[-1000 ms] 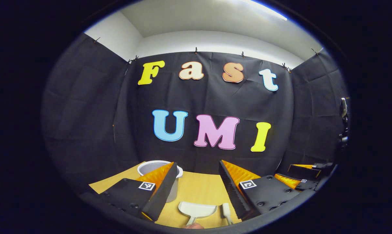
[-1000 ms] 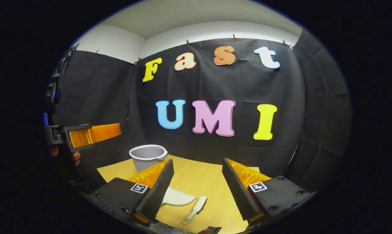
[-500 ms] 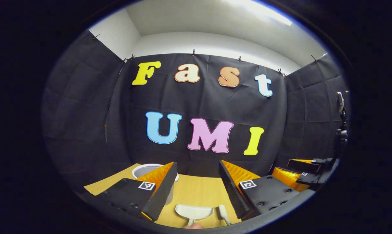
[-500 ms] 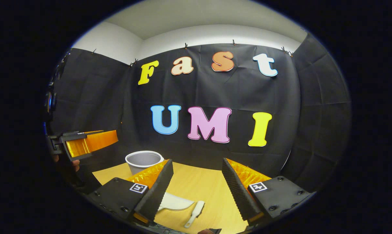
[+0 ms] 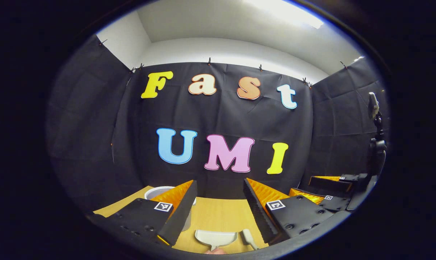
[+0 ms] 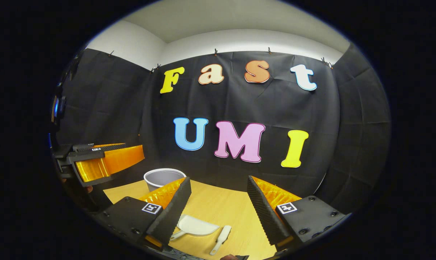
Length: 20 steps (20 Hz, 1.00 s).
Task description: Pick up the small broom and dustpan from the desktop, sweep the trash into the dustpan with the broom, and then empty the trash into the garbage bin.
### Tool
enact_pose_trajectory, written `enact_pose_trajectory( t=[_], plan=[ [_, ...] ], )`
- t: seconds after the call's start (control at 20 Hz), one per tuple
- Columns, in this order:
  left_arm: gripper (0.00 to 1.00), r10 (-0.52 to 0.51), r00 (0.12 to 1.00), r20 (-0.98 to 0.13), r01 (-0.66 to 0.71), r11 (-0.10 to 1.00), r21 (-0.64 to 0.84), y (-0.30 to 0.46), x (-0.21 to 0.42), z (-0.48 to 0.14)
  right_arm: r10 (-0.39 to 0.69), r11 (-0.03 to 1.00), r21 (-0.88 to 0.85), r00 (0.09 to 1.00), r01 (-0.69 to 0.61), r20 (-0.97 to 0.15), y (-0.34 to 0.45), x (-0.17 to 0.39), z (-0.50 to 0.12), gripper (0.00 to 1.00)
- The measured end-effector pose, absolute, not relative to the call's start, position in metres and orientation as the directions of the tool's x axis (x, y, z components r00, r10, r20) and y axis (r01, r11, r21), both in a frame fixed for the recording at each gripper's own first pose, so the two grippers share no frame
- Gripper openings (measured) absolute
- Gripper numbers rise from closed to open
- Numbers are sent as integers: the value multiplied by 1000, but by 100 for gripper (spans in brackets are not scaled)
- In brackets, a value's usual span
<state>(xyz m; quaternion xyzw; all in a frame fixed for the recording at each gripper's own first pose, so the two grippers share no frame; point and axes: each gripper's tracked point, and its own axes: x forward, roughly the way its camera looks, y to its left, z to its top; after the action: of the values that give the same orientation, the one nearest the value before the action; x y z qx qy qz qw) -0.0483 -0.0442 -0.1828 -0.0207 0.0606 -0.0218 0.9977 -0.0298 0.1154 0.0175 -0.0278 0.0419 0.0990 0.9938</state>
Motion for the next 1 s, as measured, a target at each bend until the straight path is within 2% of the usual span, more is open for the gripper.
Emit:
enact_pose_trajectory(
  t=[0.05, 0.1, 0.15, 0.2, 0.4, 0.45, 0.55, 0.6, 0.65, 0.7, 1.0],
  plan=[
    [74, -49, 991, -123, 44, 998, -38, -47, -50, -182, 191, 980, -41, 978, -195, -88, 115, -30, 18, 97],
    [77, -47, 991, -122, 44, 999, -29, -48, -51, -182, 187, 981, -36, 979, -191, -85, 114, -30, 18, 97],
    [74, -45, 992, -121, 43, 999, -18, -49, -53, -181, 185, 982, -34, 979, -188, -87, 114, -30, 19, 97],
    [74, -44, 992, -117, 43, 999, -10, -49, -54, -180, 185, 981, -35, 978, -189, -91, 114, -31, 18, 100],
    [74, -39, 993, -114, 40, 999, 6, -49, -60, -179, 204, 977, -34, 974, -209, -102, 120, -32, 17, 97],
    [77, -37, 993, -110, 38, 999, 7, -49, -62, -177, 209, 976, -36, 973, -213, -99, 122, -33, 17, 97],
    [74, -32, 994, -106, 33, 999, 9, -49, -62, -176, 214, 975, -44, 972, -219, -96, 125, -33, 19, 97],
    [80, -30, 994, -108, 32, 999, 12, -48, -62, -178, 217, 974, -43, 971, -222, -98, 126, -33, 18, 97],
    [80, -26, 993, -111, 28, 999, 15, -46, -63, -179, 221, 973, -39, 970, -226, -101, 128, -34, 17, 100],
    [74, -26, 993, -114, 28, 999, 16, -46, -63, -180, 225, 973, -35, 969, -229, -101, 131, -34, 18, 97],
    [76, -18, 993, -118, 21, 1000, 23, -41, -62, -181, 210, 976, -44, 973, -215, -92, 132, -37, 21, 97]
  ],
)
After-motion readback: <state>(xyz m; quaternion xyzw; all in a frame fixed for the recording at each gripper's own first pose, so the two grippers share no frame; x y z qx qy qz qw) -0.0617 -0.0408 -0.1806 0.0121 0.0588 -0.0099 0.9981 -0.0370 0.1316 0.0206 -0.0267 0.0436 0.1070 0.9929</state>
